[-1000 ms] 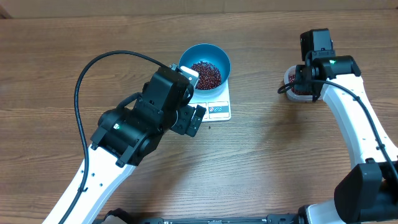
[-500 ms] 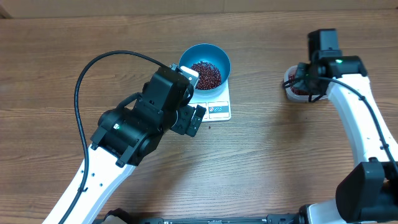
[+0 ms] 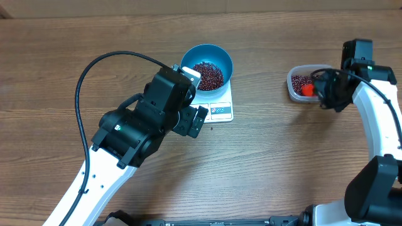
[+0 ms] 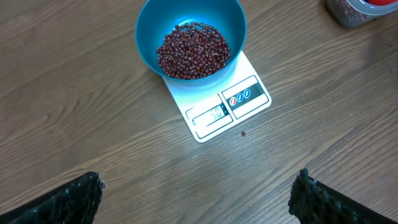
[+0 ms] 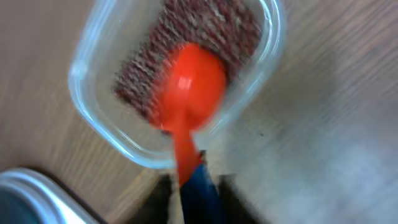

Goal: Scoop item into bowl and weigh 150g on scale
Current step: 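Lower the red scoop into the tub and release it with the right gripper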

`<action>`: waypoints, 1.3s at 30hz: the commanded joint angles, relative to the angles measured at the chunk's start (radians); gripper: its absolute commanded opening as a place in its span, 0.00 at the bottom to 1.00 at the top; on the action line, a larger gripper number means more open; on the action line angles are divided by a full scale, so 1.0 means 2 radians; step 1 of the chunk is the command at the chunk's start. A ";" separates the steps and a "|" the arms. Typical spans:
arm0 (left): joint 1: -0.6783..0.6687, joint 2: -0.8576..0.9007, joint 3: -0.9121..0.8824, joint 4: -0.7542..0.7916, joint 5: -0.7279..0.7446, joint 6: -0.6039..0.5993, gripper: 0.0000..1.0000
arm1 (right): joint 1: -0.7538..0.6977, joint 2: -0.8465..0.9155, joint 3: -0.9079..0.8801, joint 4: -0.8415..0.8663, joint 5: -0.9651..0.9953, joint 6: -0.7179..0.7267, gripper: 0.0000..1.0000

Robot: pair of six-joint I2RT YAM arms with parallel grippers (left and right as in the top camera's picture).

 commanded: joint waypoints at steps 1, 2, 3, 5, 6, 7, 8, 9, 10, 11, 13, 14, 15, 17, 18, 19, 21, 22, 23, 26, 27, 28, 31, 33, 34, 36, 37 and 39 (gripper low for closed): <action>0.003 0.002 0.002 0.002 0.004 0.008 1.00 | -0.004 -0.019 -0.009 -0.014 -0.016 0.019 0.42; 0.003 0.002 0.002 0.002 0.004 0.008 1.00 | -0.004 -0.019 -0.009 -0.019 -0.016 0.019 0.44; 0.003 0.002 0.002 0.002 0.004 0.008 1.00 | -0.004 -0.019 -0.009 -0.024 -0.016 0.019 0.47; 0.003 0.002 0.002 0.002 0.004 0.008 1.00 | -0.004 -0.019 -0.009 -0.034 -0.014 0.019 0.54; 0.003 0.002 0.002 0.002 0.004 0.008 1.00 | -0.004 -0.019 -0.009 -0.036 -0.014 0.019 0.56; 0.003 0.002 0.002 0.002 0.004 0.008 1.00 | -0.004 -0.019 -0.009 -0.038 -0.014 0.019 0.59; 0.003 0.002 0.002 0.002 0.004 0.008 0.99 | -0.004 -0.019 -0.009 -0.040 -0.010 0.019 0.63; 0.003 0.002 0.002 0.002 0.004 0.008 1.00 | -0.004 -0.019 -0.009 -0.041 -0.005 0.019 0.67; 0.003 0.002 0.002 0.002 0.004 0.008 1.00 | -0.004 -0.019 -0.009 -0.043 -0.001 0.018 0.73; 0.003 0.002 0.002 0.002 0.004 0.008 1.00 | -0.004 -0.019 -0.009 -0.044 0.002 0.017 0.79; 0.003 0.002 0.002 0.002 0.004 0.008 1.00 | -0.004 -0.019 -0.009 -0.049 0.008 0.017 0.86; 0.003 0.002 0.002 0.002 0.004 0.008 1.00 | -0.004 -0.019 -0.009 -0.051 0.014 0.017 0.89; 0.003 0.002 0.002 0.002 0.004 0.008 1.00 | -0.004 -0.019 -0.009 -0.052 0.019 0.017 0.91; 0.003 0.002 0.002 0.002 0.004 0.008 1.00 | -0.004 -0.019 -0.008 -0.055 0.025 0.014 0.93; 0.003 0.002 0.002 0.002 0.004 0.008 1.00 | -0.004 -0.020 -0.006 -0.056 0.025 0.004 0.94; 0.003 0.002 0.002 0.002 0.004 0.008 1.00 | -0.004 -0.021 -0.002 -0.059 0.025 -0.006 0.94; 0.003 0.002 0.002 0.002 0.004 0.008 1.00 | -0.004 -0.028 0.018 -0.076 0.025 -0.043 0.95; 0.003 0.002 0.002 0.002 0.004 0.008 0.99 | -0.003 -0.031 0.026 -0.081 0.025 -0.056 0.95; 0.003 0.002 0.002 0.002 0.004 0.008 1.00 | -0.001 -0.037 0.036 -0.085 0.025 -0.071 0.95; 0.003 0.002 0.002 0.002 0.004 0.008 1.00 | 0.012 -0.061 0.060 -0.089 0.017 -0.117 0.95; 0.003 0.002 0.002 0.002 0.004 0.008 1.00 | 0.021 -0.071 0.065 -0.085 0.006 -0.139 0.95; 0.003 0.002 0.002 0.002 0.004 0.008 1.00 | 0.030 -0.081 0.069 -0.079 -0.006 -0.163 0.95; 0.003 0.002 0.002 0.002 0.004 0.008 1.00 | 0.067 -0.113 0.070 -0.054 -0.062 -0.248 0.95; 0.003 0.002 0.002 0.002 0.004 0.008 0.99 | 0.096 -0.127 0.070 -0.043 -0.103 -0.294 0.95; 0.003 0.002 0.002 0.002 0.004 0.008 1.00 | 0.113 -0.132 0.070 -0.040 -0.125 -0.316 0.95; 0.003 0.002 0.002 0.002 0.004 0.008 1.00 | 0.147 -0.135 0.070 -0.036 -0.165 -0.354 0.95; 0.003 0.002 0.002 0.002 0.004 0.008 1.00 | 0.165 -0.135 0.069 -0.035 -0.178 -0.370 0.95; 0.003 0.002 0.002 0.002 0.004 0.008 1.00 | 0.200 -0.131 0.069 -0.030 -0.178 -0.388 0.95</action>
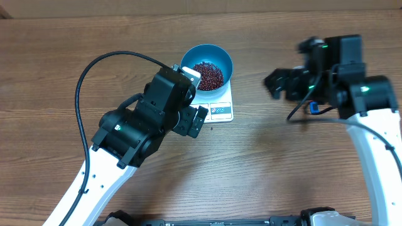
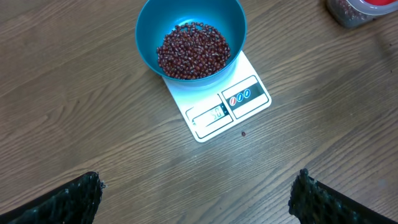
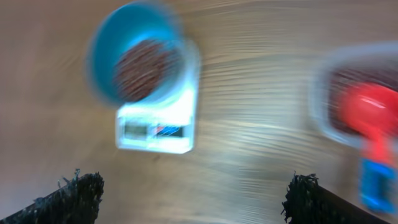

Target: Scoop item into bowl and weigh 150g on scale

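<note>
A blue bowl of dark red beans stands on the small white scale; both also show, blurred, in the right wrist view as the bowl and scale. The clear bean container holds the red scoop, whose blue handle sticks out over the rim. My right gripper is open and empty, hanging over bare table between scale and container. My left gripper is open and empty, on the near side of the scale.
One stray bean lies on the wooden table just below the scale. In the overhead view the right arm covers most of the container, and only the blue handle shows.
My right gripper was shut on the scoop's handle over the container. Now it is open, away from the scoop and further left. The scoop rests in the container. The left arm has not moved.
</note>
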`<action>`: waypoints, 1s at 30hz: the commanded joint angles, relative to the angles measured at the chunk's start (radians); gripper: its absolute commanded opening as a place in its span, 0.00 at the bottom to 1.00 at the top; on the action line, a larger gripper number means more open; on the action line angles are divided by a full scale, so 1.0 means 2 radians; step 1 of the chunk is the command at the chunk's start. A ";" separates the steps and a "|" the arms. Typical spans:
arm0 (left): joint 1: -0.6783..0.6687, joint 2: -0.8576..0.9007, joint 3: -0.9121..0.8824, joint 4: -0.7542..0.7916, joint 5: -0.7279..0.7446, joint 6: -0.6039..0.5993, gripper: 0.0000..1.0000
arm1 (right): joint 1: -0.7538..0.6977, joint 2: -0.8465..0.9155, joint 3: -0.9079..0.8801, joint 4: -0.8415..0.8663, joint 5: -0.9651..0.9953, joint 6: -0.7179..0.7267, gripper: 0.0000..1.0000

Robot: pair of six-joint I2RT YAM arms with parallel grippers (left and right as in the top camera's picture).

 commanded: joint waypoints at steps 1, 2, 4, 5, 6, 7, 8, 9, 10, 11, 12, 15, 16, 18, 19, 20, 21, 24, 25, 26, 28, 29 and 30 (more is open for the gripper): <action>0.003 0.002 0.002 0.002 0.004 0.008 1.00 | 0.055 0.007 0.009 0.009 -0.049 -0.085 1.00; 0.003 0.002 0.002 0.002 0.004 0.008 1.00 | 0.067 0.009 0.009 0.013 -0.042 -0.084 1.00; 0.003 0.002 0.002 0.002 0.004 0.008 1.00 | 0.088 0.015 0.009 0.020 -0.025 -0.084 1.00; 0.003 0.002 0.002 0.002 0.004 0.008 1.00 | 0.095 0.017 0.009 0.022 -0.020 -0.084 1.00; 0.003 0.002 0.002 0.002 0.004 0.008 1.00 | 0.100 0.019 0.009 0.023 -0.017 -0.084 1.00; 0.003 0.002 0.002 0.002 0.004 0.008 1.00 | 0.105 0.021 0.009 0.023 -0.016 -0.084 1.00; 0.003 0.002 0.002 0.002 0.004 0.008 0.99 | 0.107 0.023 0.009 0.023 -0.016 -0.084 1.00; 0.003 0.002 0.002 0.002 0.004 0.008 1.00 | 0.107 0.024 0.009 0.023 -0.016 -0.084 1.00; 0.003 0.002 0.002 0.002 0.004 0.008 1.00 | 0.107 0.026 0.009 0.022 -0.016 -0.084 1.00; 0.003 0.002 0.002 0.002 0.004 0.008 1.00 | 0.107 0.026 0.009 0.022 -0.016 -0.084 1.00; 0.003 0.002 0.002 0.002 0.004 0.008 1.00 | 0.107 0.027 0.009 0.022 -0.016 -0.084 1.00; 0.003 0.002 0.002 0.002 0.004 0.008 1.00 | 0.107 0.027 0.009 0.022 -0.016 -0.084 1.00; 0.003 0.002 0.002 0.002 0.004 0.008 1.00 | 0.107 0.027 0.009 0.022 -0.016 -0.084 1.00; 0.003 0.002 0.002 0.002 0.004 0.008 1.00 | 0.107 0.027 0.009 0.022 -0.016 -0.084 1.00; 0.003 0.002 0.002 0.002 0.004 0.008 1.00 | 0.107 0.027 0.009 0.022 -0.016 -0.084 1.00; 0.003 0.002 0.002 0.002 0.004 0.008 1.00 | 0.107 0.027 0.009 0.022 -0.016 -0.084 1.00; 0.003 0.002 0.002 0.002 0.004 0.008 1.00 | 0.107 0.027 0.009 0.022 -0.016 -0.084 1.00; 0.003 0.002 0.002 0.002 0.004 0.008 1.00 | 0.107 0.027 0.009 0.022 -0.016 -0.084 1.00; 0.003 0.002 0.002 0.002 0.004 0.008 1.00 | 0.107 0.027 0.009 0.022 -0.016 -0.084 1.00; 0.003 0.002 0.002 0.002 0.004 0.008 1.00 | 0.107 0.027 0.009 0.022 -0.016 -0.084 1.00; 0.003 0.002 0.002 0.002 0.004 0.008 1.00 | 0.107 0.027 0.009 0.022 -0.016 -0.084 1.00; 0.003 0.002 0.002 0.002 0.004 0.008 1.00 | 0.107 0.027 0.009 0.022 -0.016 -0.084 1.00; 0.003 0.002 0.002 0.002 0.004 0.008 1.00 | 0.107 0.027 0.009 0.022 -0.016 -0.084 1.00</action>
